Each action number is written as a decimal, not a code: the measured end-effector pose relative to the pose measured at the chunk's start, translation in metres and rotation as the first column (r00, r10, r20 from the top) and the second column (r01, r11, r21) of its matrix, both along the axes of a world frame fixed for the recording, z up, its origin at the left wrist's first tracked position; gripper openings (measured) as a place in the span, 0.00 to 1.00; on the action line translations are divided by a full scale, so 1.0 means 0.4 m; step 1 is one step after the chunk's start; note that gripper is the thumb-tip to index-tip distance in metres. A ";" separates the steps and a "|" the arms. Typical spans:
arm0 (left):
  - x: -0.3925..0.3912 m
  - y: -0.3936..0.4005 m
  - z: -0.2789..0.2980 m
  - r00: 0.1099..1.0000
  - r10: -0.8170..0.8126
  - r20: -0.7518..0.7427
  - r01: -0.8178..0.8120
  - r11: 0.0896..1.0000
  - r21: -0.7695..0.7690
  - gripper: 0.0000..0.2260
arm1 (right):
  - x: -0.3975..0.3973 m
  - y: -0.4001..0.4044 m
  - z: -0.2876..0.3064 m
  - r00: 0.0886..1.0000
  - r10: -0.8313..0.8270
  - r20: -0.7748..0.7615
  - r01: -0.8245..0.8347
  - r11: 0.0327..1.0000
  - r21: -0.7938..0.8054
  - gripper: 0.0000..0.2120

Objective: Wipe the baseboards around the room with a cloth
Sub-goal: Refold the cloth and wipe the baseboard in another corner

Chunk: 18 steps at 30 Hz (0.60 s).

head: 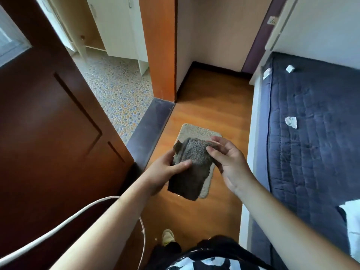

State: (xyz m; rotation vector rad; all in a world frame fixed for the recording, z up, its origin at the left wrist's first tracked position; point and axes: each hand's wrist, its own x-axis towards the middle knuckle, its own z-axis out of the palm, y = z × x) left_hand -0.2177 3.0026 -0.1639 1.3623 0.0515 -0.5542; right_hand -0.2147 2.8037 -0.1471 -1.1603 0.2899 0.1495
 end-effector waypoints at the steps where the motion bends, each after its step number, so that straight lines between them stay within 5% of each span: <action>1: 0.019 -0.018 0.002 1.000 0.006 -0.015 -0.006 1.000 -0.001 0.18 | 0.015 -0.014 -0.009 1.000 -0.013 -0.028 0.013 1.000 -0.012 0.25; 4: 0.080 -0.076 -0.002 0.998 0.040 -0.051 -0.041 0.999 -0.028 0.17 | 0.055 -0.064 -0.031 0.990 0.029 -0.140 -0.029 1.000 0.002 0.36; 9: 0.195 -0.192 -0.029 0.990 0.138 -0.022 -0.138 0.990 0.025 0.17 | 0.106 -0.153 -0.067 0.960 0.193 -0.203 -0.202 0.979 -0.024 0.24; 15: 0.308 -0.335 -0.026 0.986 -0.003 0.169 -0.062 0.926 0.373 0.21 | 0.225 -0.298 -0.081 0.981 0.182 -0.059 -0.191 0.917 -0.351 0.07; 18: 0.361 -0.383 -0.017 0.990 0.027 0.141 -0.077 0.929 0.362 0.25 | 0.284 -0.373 -0.085 0.972 0.234 -0.008 -0.208 0.848 -0.488 0.05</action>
